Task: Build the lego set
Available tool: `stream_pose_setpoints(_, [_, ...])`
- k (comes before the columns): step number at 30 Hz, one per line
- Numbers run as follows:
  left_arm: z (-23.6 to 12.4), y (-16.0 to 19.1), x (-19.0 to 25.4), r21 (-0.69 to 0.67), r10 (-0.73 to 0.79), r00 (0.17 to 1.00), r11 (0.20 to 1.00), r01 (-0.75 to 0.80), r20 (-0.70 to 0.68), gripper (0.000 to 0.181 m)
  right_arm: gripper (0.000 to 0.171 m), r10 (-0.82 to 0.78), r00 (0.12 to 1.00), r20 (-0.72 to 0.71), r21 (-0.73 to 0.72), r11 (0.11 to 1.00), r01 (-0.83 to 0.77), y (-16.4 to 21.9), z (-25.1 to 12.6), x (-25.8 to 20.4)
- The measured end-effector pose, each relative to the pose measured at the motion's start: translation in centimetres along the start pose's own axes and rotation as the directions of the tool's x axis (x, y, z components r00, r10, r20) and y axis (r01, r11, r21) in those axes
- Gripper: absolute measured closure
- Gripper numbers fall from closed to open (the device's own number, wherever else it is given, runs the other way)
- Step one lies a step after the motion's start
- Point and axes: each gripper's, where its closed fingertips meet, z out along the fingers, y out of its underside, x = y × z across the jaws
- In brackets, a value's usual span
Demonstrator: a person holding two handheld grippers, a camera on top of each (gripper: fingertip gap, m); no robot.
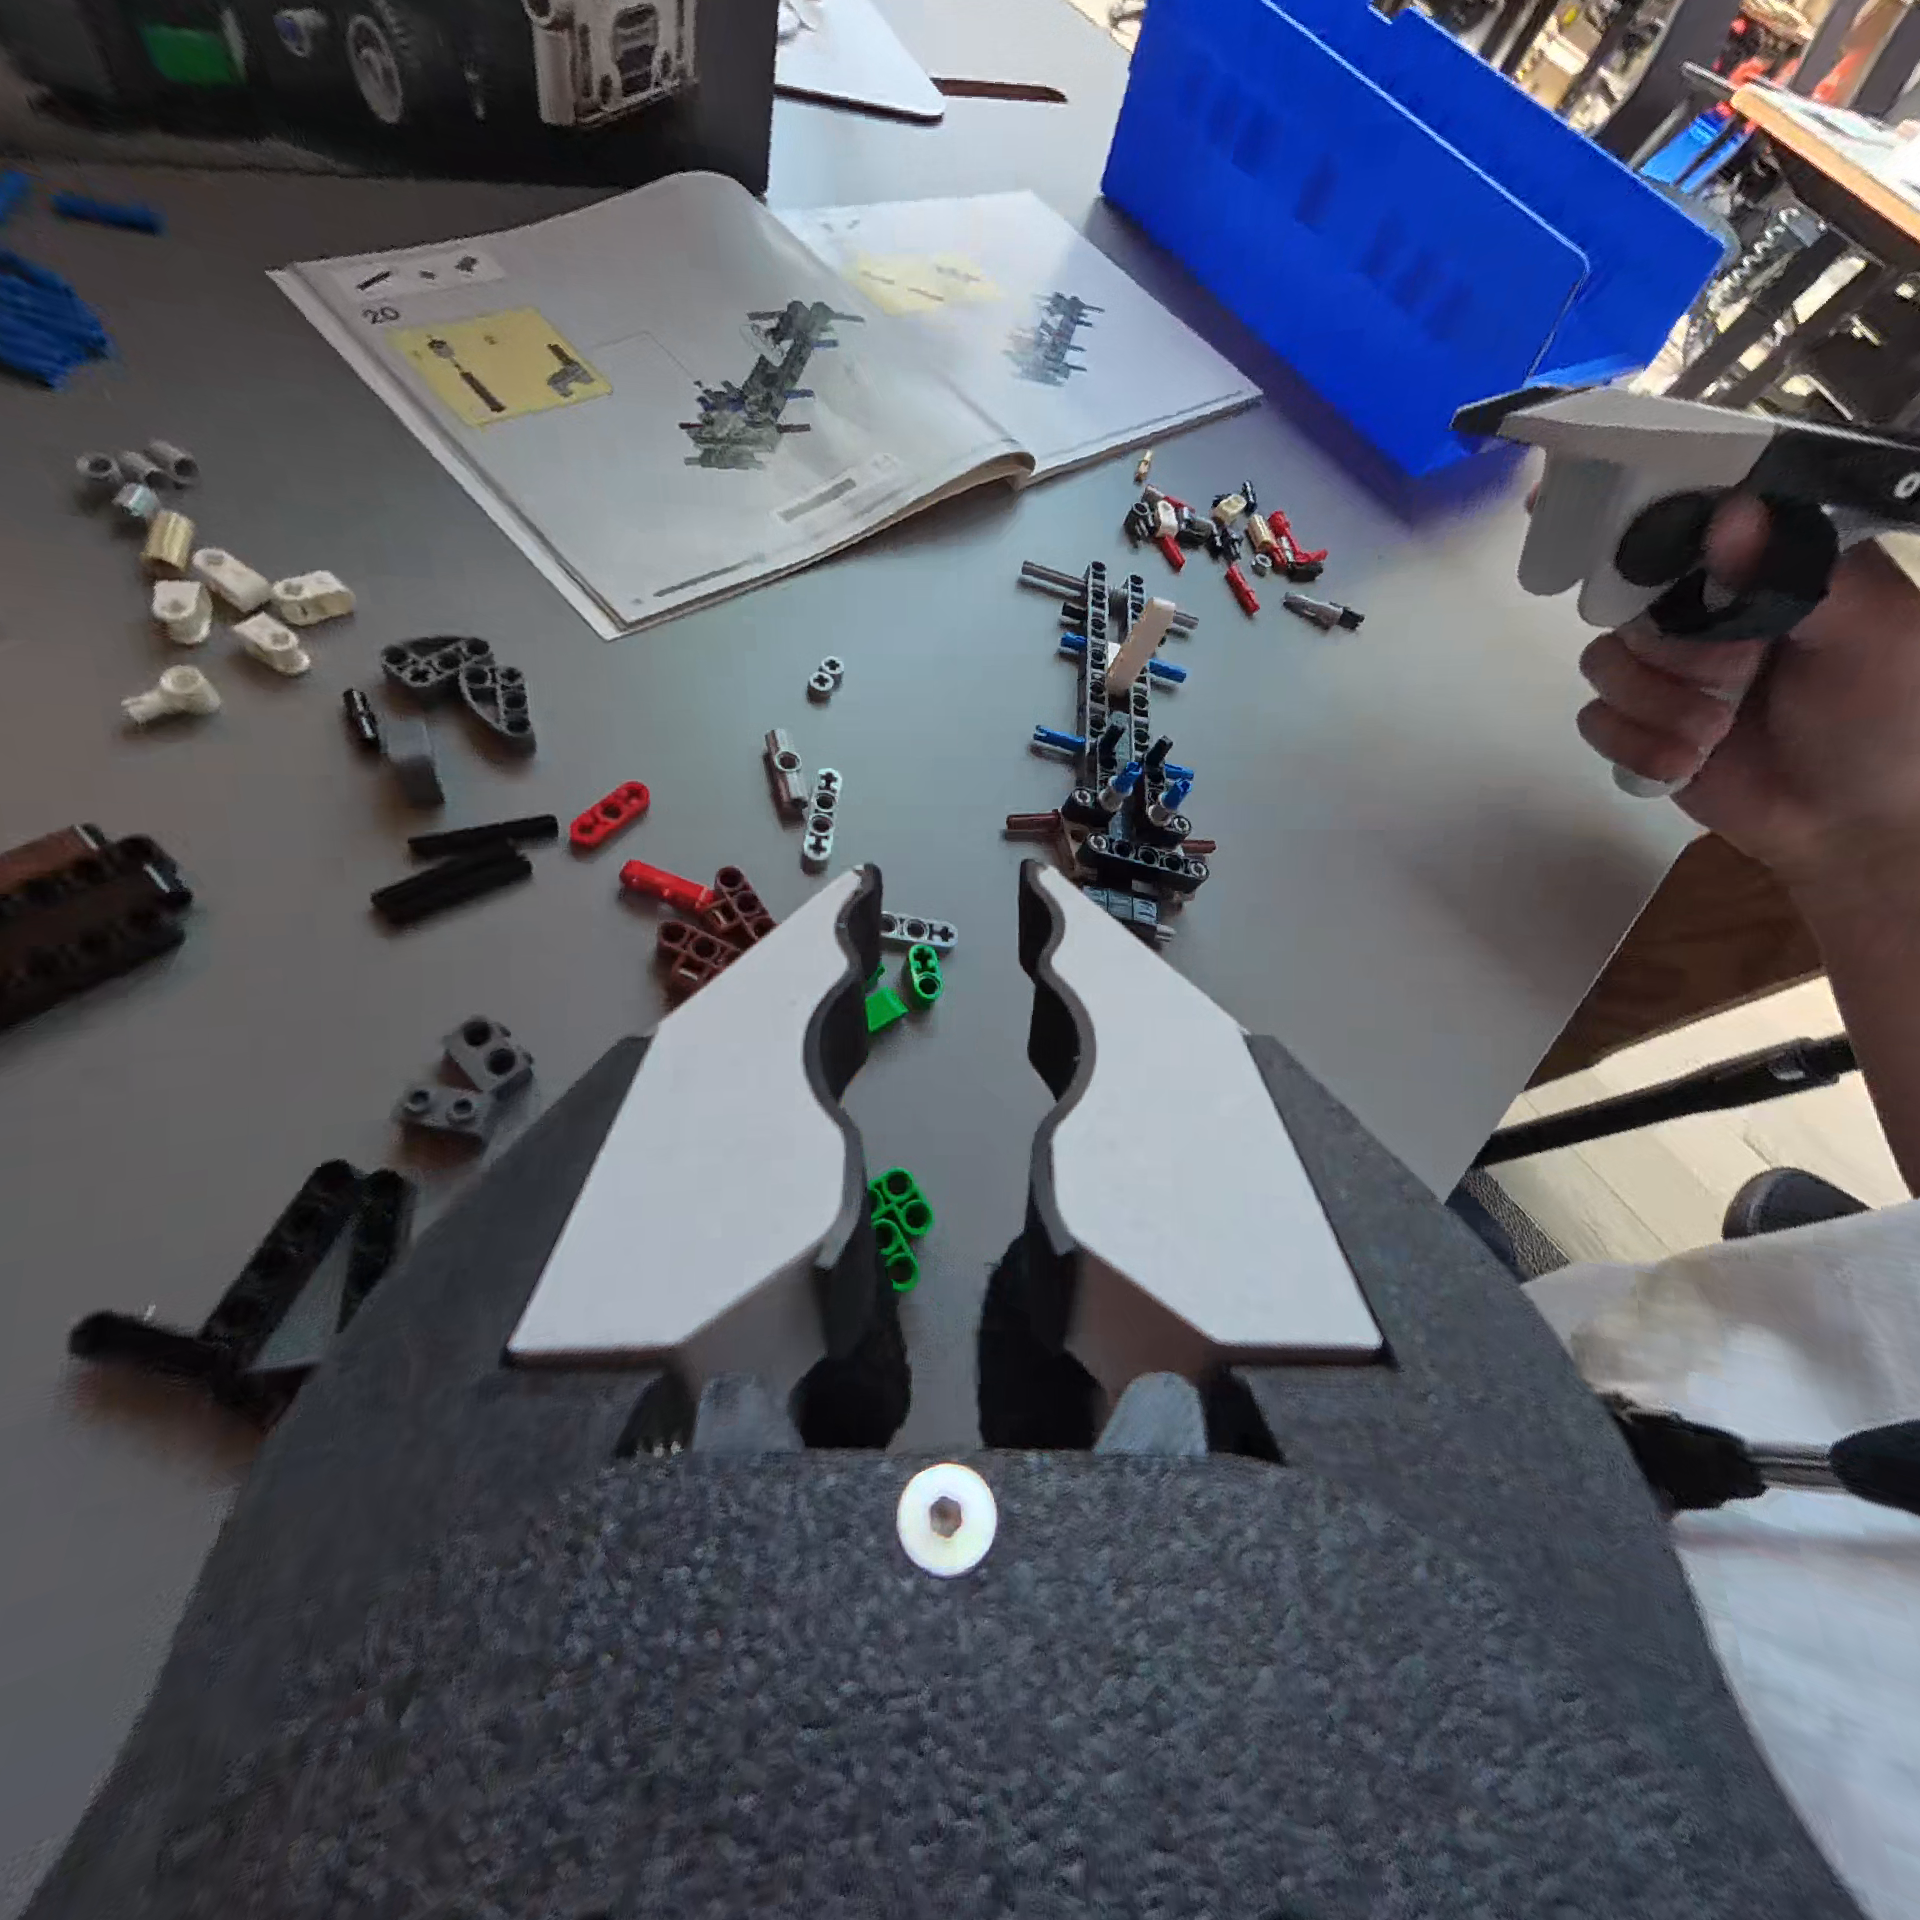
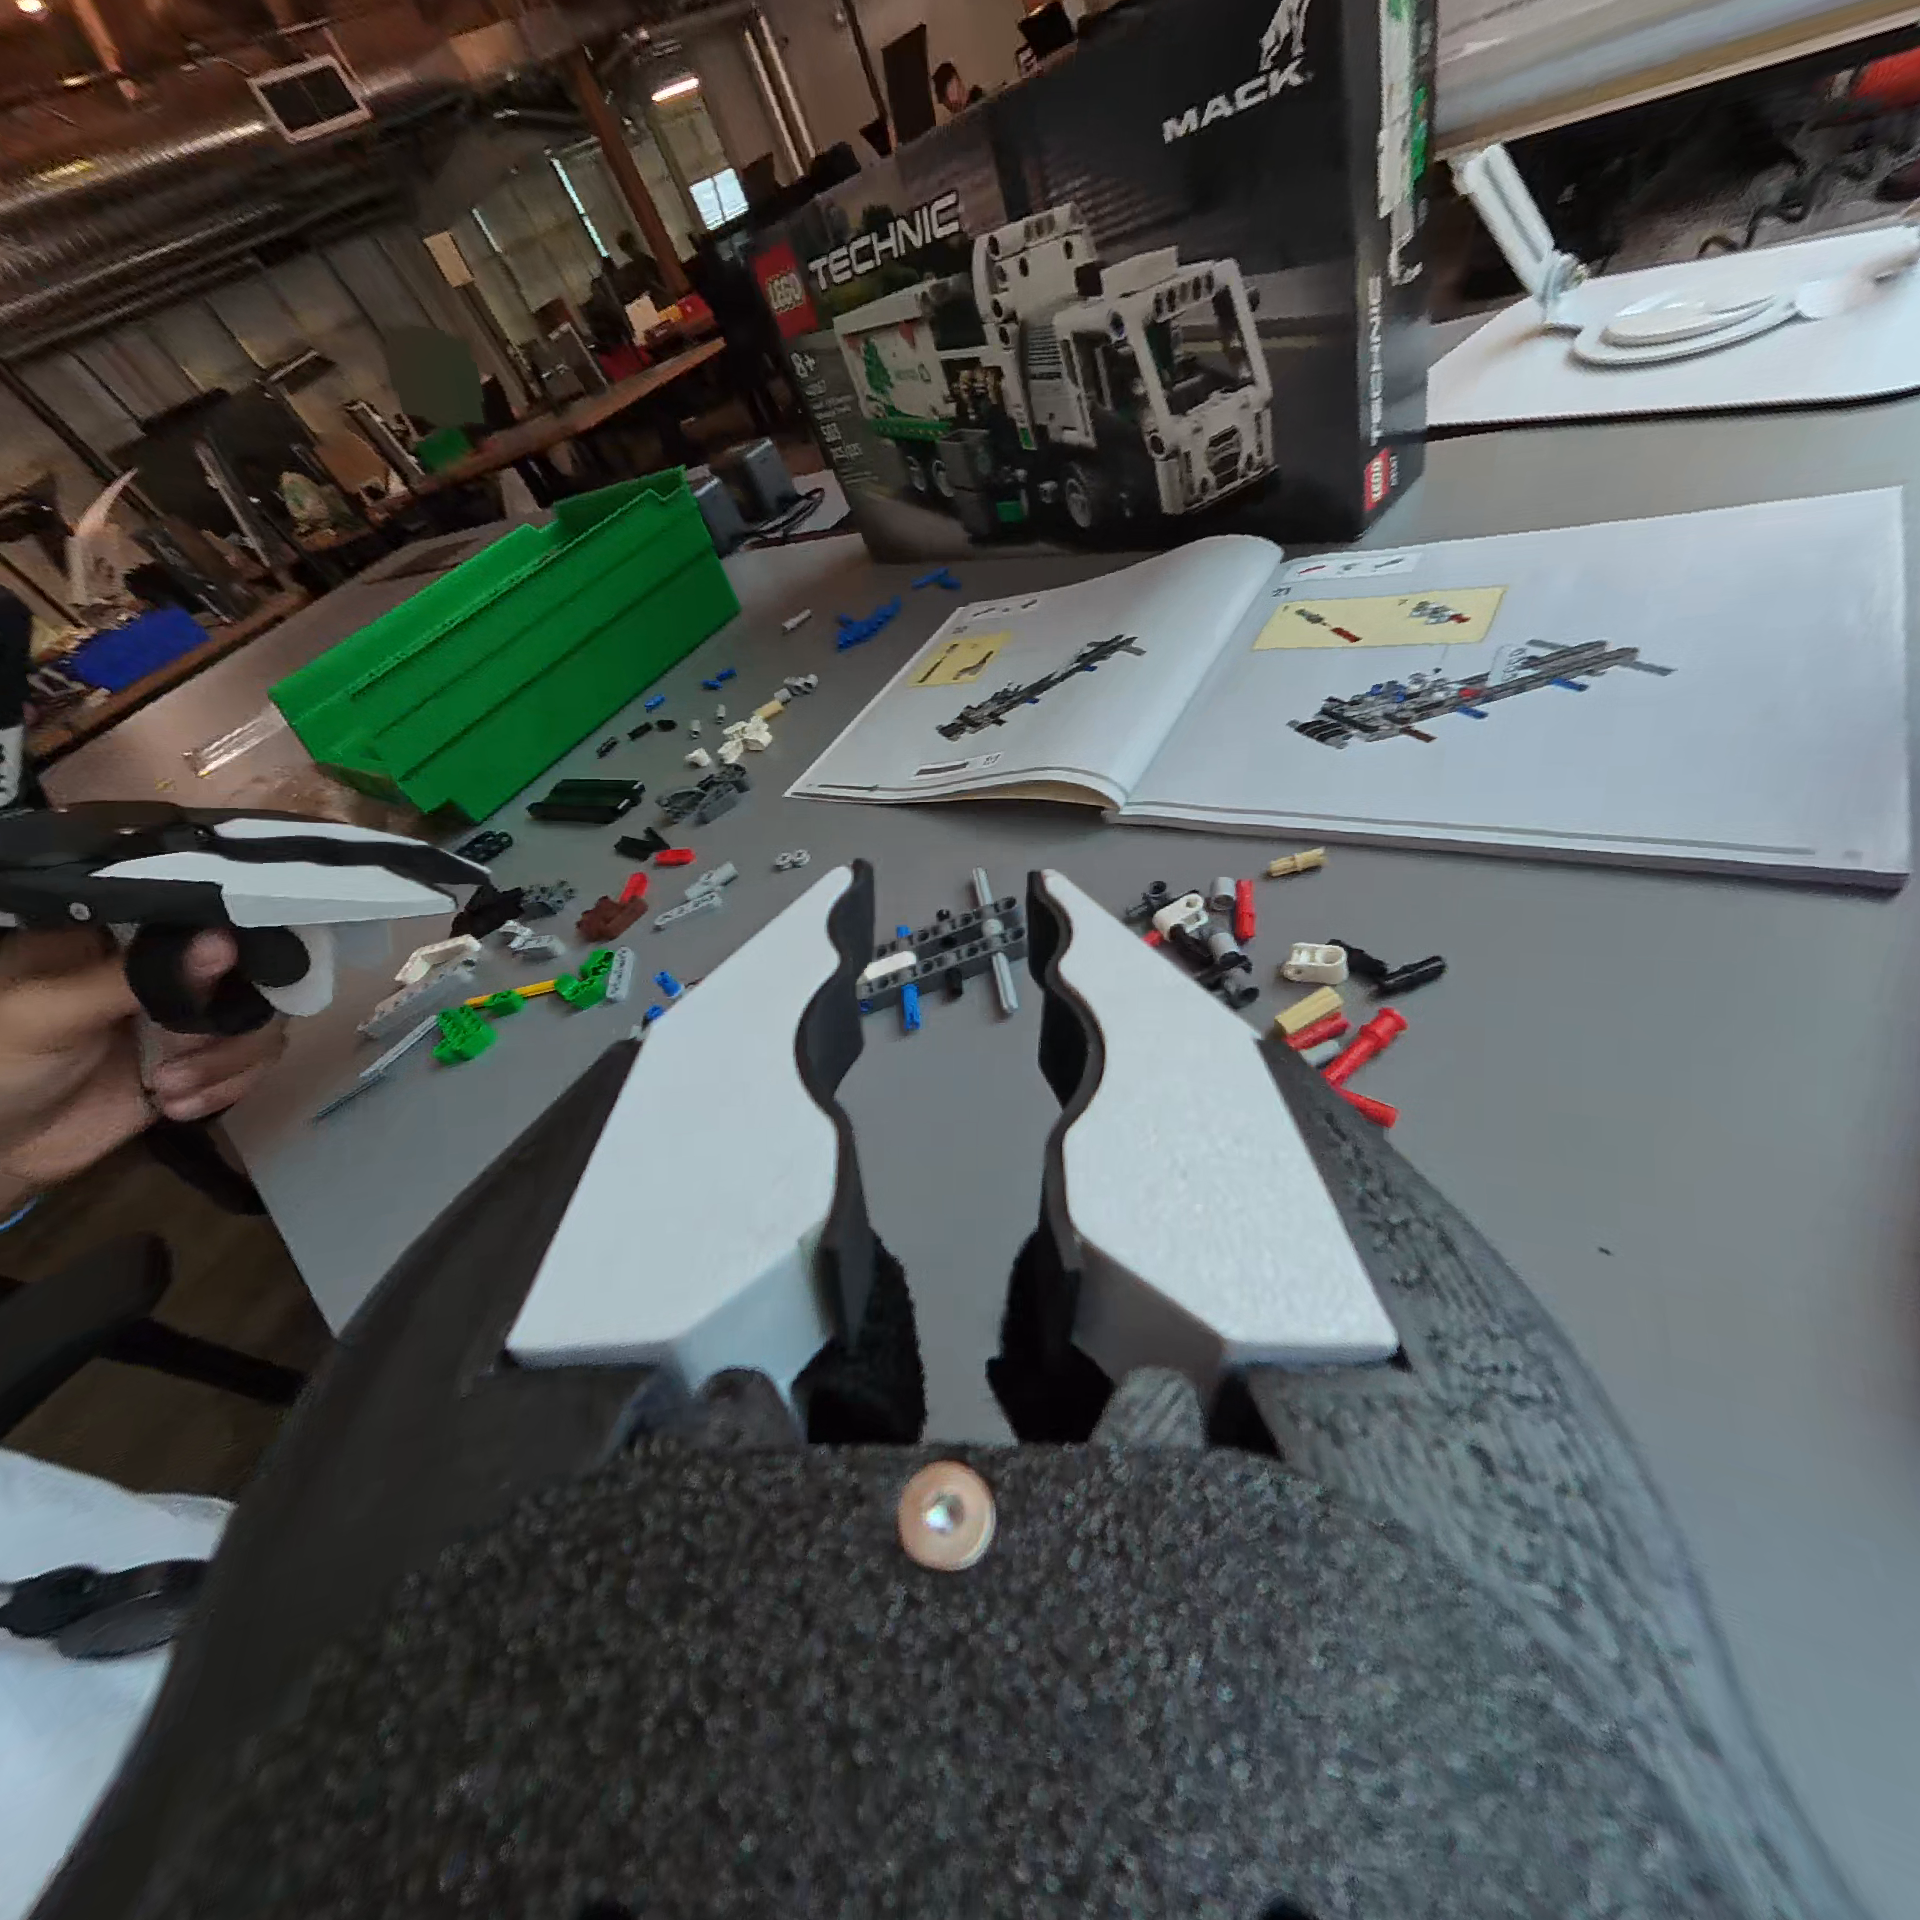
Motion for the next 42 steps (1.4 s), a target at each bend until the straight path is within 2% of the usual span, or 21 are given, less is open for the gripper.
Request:
stream_pose_setpoints(3, [-0.1,-1.1,0.0,0.074,-0.002,1.0,0.997,0.0,0.023,0.156,0.146,-0.012,0.999,0.038,-0.075,0.997,0.015,1.3,1.0,-0.1])
stream_pose_setpoints(6, [0.2,-3.0,-1.6,0.103,0.067,0.995,0.992,-0.074,0.073,0.155,0.135,-0.172,0.983,0.058,-0.144,0.973,0.178,2.2,2.5,-0.1])
stream_pose_setpoints(10, [1.0,-5.6,-4.1,0.111,0.128,0.986,0.984,-0.14,0.102,0.138,0.128,-0.349,0.937,-0.001,-0.062,0.935,0.348,-0.2,4.7,0.8])
stream_pose_setpoints(13, [1.9,-6.7,-5.2,0.104,0.114,0.993,0.988,-0.117,0.033,0.117,0.123,-0.313,0.949,0.04,-0.107,0.943,0.316,-0.5,7.1,1.4])
stream_pose_setpoints(16, [1.8,-8.3,-6.5,0.144,0.14,0.99,0.98,-0.139,0.0,0.122,0.122,-0.299,0.949,0.095,-0.181,0.933,0.312,-1.0,9.4,2.2])
stream_pose_setpoints(17, [1.4,-9.1,-6.9,0.179,0.157,0.988,0.972,-0.155,0.002,0.13,0.122,-0.31,0.943,0.122,-0.215,0.919,0.33,-1.3,10.2,2.3])
stream_pose_setpoints(19, [0.4,-10.9,-7.8,0.259,0.213,0.976,0.941,-0.217,0.042,0.138,0.125,-0.359,0.912,0.197,-0.231,0.887,0.399,-2.2,11.6,2.1])
stream_pose_setpoints(21, [-0.1,-12.1,-9.6,0.273,0.267,0.952,0.914,-0.299,0.148,0.143,0.127,-0.398,0.886,0.237,-0.219,0.867,0.447,-3.2,13.1,2.3])
stream_pose_setpoints(24, [-0.5,-13.2,-12.0,0.223,0.319,0.9,0.893,-0.391,0.298,0.131,0.121,-0.368,0.876,0.313,-0.244,0.86,0.448,-3.1,14.3,2.2])
stream_pose_setpoints(28, [0.7,-12.4,-14.6,0.131,0.353,0.86,0.896,-0.424,0.369,0.131,0.111,-0.469,0.841,0.27,-0.183,0.833,0.523,-3.0,14.6,3.6])
stream_pose_setpoints(31, [1.9,-11.7,-14.5,0.147,0.332,0.894,0.91,-0.387,0.301,0.131,0.107,-0.467,0.857,0.219,-0.07,0.868,0.491,-3.7,13.6,3.6])
stream_pose_setpoints(33, [2.7,-10.8,-14.4,0.123,0.308,0.921,0.931,-0.343,0.238,0.13,0.107,-0.409,0.884,0.228,-0.119,0.889,0.442,-3.0,13.3,3.8])
stream_pose_setpoints(37, [2.8,-9.1,-15.7,0.077,0.285,0.933,0.949,-0.307,0.218,0.134,0.114,-0.288,0.927,0.242,-0.245,0.906,0.346,-1.6,13.1,4.2])
stream_pose_setpoints(42, [1.3,-9.0,-16.8,0.126,0.234,0.944,0.955,-0.268,0.231,0.141,0.119,-0.297,0.922,0.247,-0.318,0.874,0.367,0.4,13.3,4.3])
